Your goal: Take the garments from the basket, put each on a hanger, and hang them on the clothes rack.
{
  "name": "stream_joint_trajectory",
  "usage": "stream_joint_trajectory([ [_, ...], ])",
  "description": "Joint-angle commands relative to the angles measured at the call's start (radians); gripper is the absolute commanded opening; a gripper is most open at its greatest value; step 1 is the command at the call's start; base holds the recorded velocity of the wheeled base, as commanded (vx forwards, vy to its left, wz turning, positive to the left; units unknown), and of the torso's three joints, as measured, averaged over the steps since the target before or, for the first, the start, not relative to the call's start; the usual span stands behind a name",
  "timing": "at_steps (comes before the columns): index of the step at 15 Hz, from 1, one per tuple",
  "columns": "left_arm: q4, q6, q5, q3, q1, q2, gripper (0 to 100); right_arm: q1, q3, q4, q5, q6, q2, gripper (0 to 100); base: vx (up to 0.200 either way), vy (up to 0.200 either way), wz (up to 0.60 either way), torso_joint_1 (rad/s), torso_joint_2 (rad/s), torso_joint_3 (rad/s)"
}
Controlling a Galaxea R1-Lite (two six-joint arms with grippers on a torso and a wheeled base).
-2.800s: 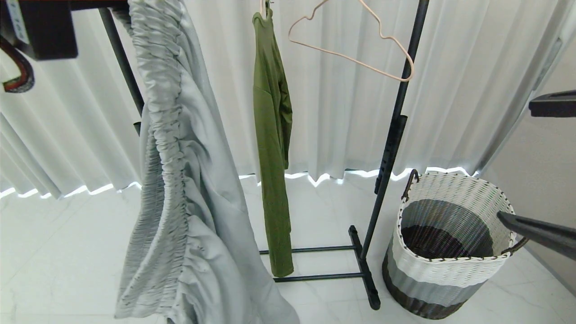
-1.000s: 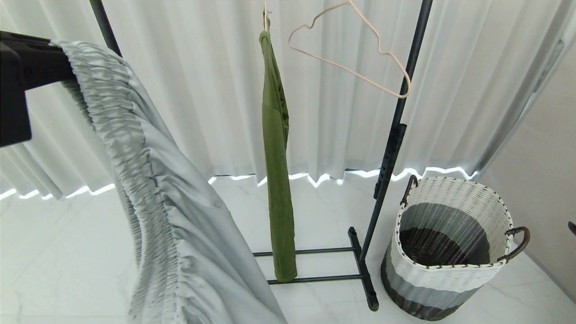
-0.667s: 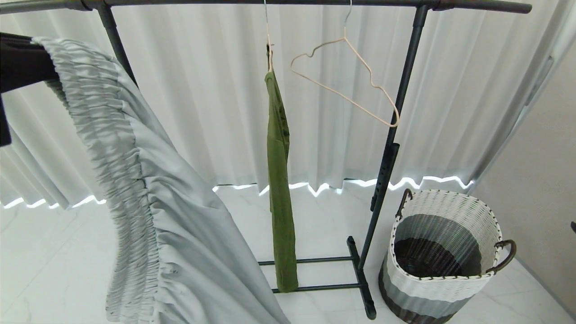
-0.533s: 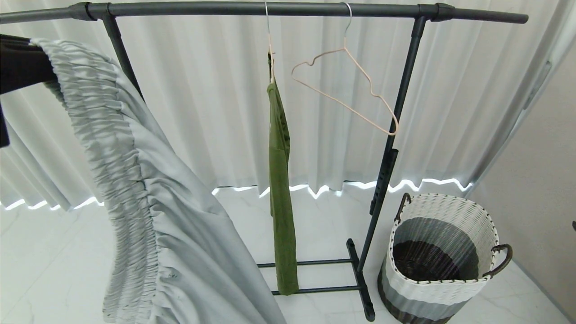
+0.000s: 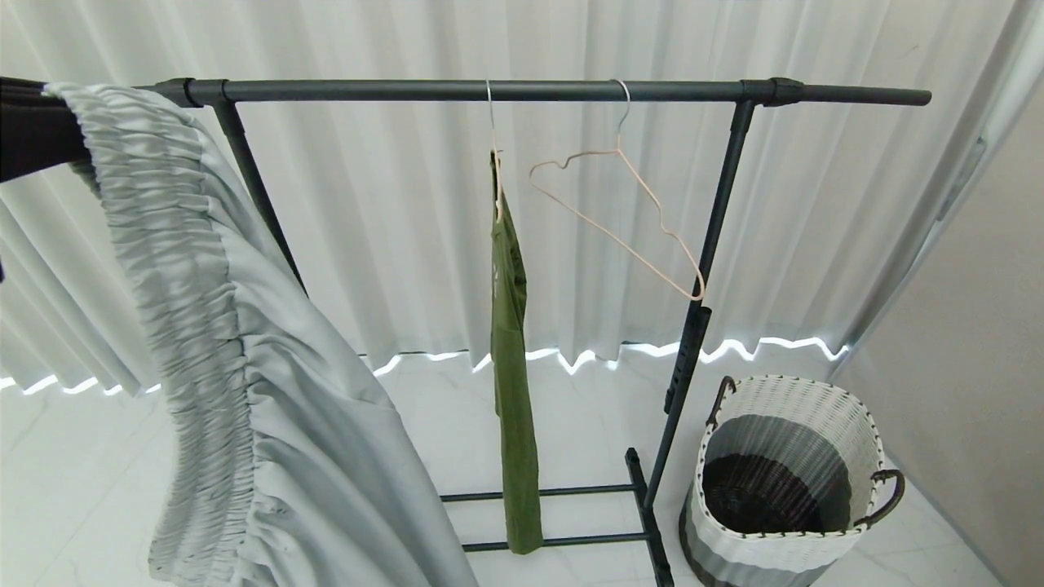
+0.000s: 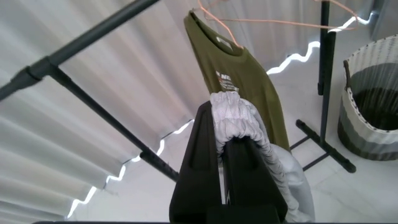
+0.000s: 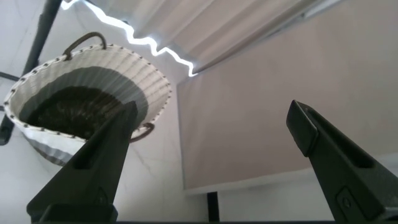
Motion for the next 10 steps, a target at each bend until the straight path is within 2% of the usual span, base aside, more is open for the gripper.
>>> stream_joint_trajectory([
  [1, 0.000, -0.001, -0.002, 0.002, 0.000, -0.002, 0, -0.011, 0.000, -0.001, 0.000, -0.001, 0.003, 100, 0.000, 0.000, 0.00, 0.217, -0.51, -0.300],
  [6, 0.000, -0.001, -0.002, 0.004, 0.000, 0.000, 0, -0.015, 0.012, -0.004, -0.002, -0.009, -0.006, 100, 0.000, 0.000, 0.00, 0.227, -0.52, -0.299],
  [8, 0.000, -0.001, -0.002, 0.005, 0.000, 0.000, 0, -0.015, 0.015, -0.004, -0.002, -0.007, -0.006, 100, 0.000, 0.000, 0.00, 0.158, -0.33, -0.185],
  [10, 0.000, -0.001, -0.002, 0.005, 0.000, 0.000, 0, -0.015, 0.015, -0.004, -0.002, -0.007, -0.003, 100, 0.000, 0.000, 0.60, 0.053, -0.11, -0.068],
])
